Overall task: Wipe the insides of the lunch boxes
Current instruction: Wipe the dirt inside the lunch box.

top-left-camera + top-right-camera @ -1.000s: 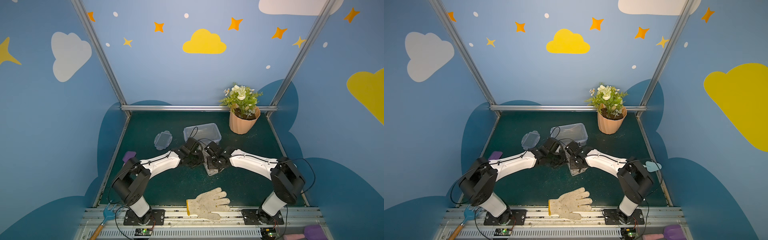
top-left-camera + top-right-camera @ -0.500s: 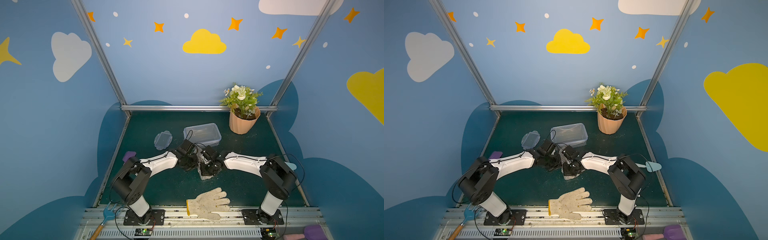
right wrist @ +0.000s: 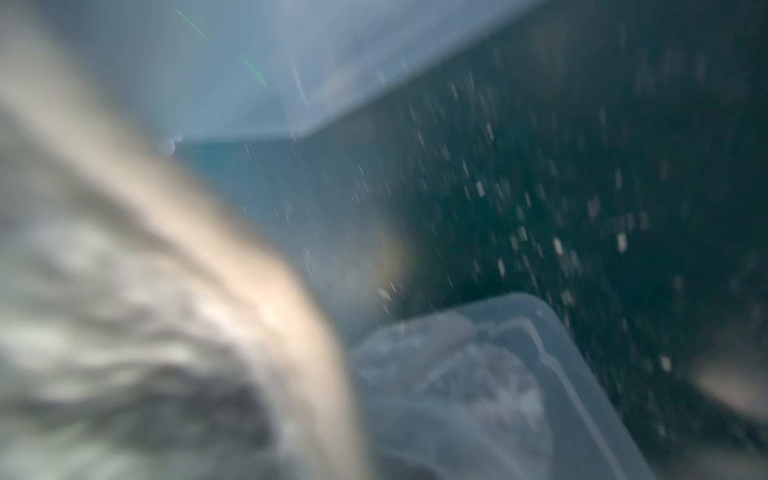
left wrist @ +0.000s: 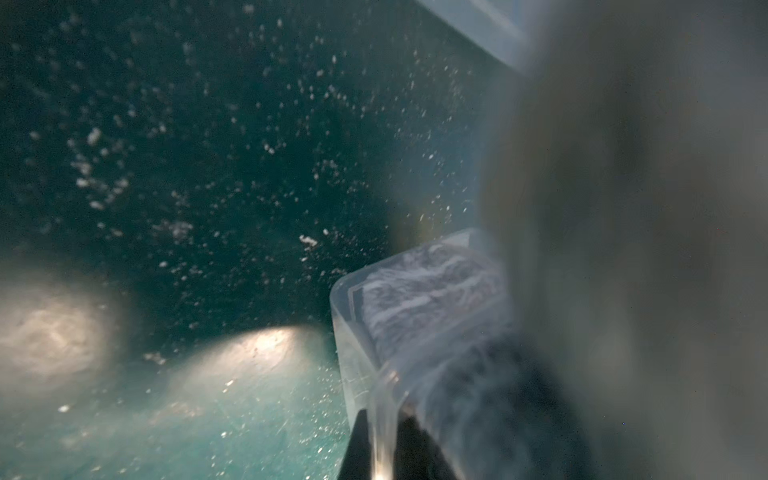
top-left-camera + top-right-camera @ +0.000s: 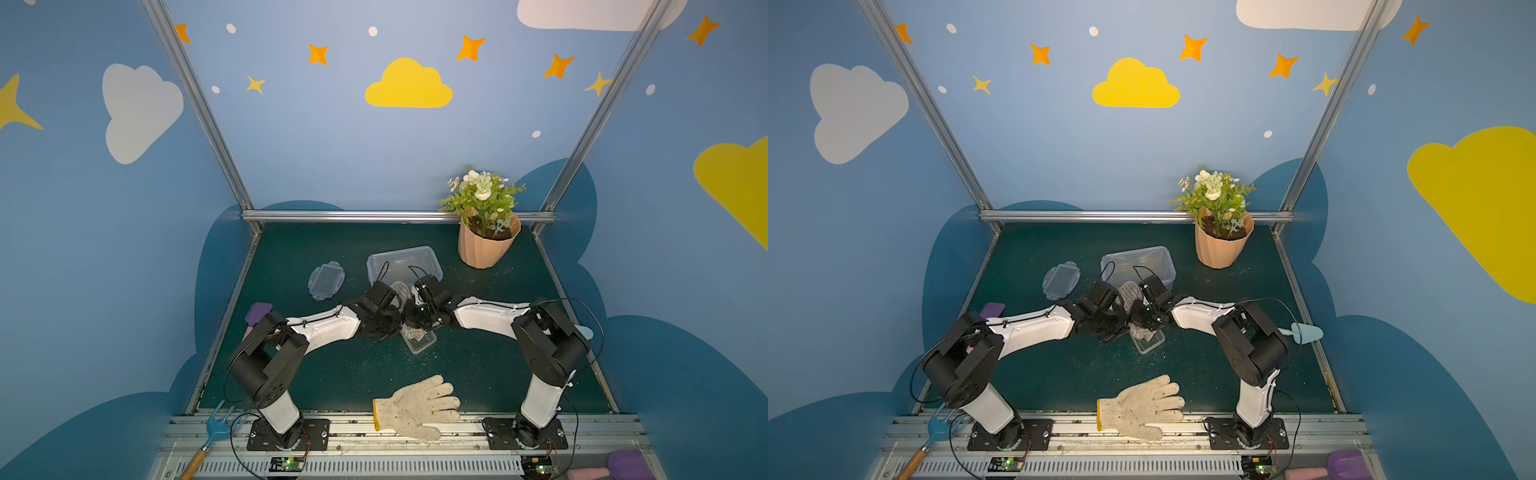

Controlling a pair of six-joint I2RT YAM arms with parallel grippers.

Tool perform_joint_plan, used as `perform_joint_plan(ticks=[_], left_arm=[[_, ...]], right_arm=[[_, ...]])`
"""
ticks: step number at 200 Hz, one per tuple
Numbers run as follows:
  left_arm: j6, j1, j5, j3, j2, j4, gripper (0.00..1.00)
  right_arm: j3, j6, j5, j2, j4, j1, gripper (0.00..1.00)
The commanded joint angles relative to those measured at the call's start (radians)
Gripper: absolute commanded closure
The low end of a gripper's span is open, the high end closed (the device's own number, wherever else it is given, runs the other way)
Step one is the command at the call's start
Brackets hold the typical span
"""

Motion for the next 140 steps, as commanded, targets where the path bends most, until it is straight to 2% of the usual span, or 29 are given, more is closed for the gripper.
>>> perform_joint_plan(ticks=[1, 35, 53, 75, 105, 140], left_arm=[[0.012, -0.087, 0.225, 0.02, 0.003, 0.077, 0.96], [0.014, -0.076, 0.182, -0.006, -0.04, 0.049, 0.96], [0.018, -0.056, 0.152, -0.011, -0.071, 0.039, 0.96], [0.03, -0.021, 0.125, -0.011, -0.105, 0.023, 0.96], [0.039, 0.035, 0.098, -0.007, -0.13, 0.022, 0.96], [0.035, 0.088, 0.092, 0.005, -0.121, 0.045, 0.96]], right_arm=[[0.158, -0.099, 0.169, -0.005, 0.114, 0.047, 1.0], [0.271, -0.283, 0.43, 0.012, -0.263, 0.088, 1.0], [0.256, -0.334, 0.546, 0.011, -0.4, 0.103, 1.0], [0.2, -0.361, 0.621, 0.003, -0.525, 0.117, 1.0], [0.105, -0.357, 0.581, -0.026, -0.6, 0.162, 1.0], [0.006, -0.321, 0.402, -0.061, -0.585, 0.239, 1.0]])
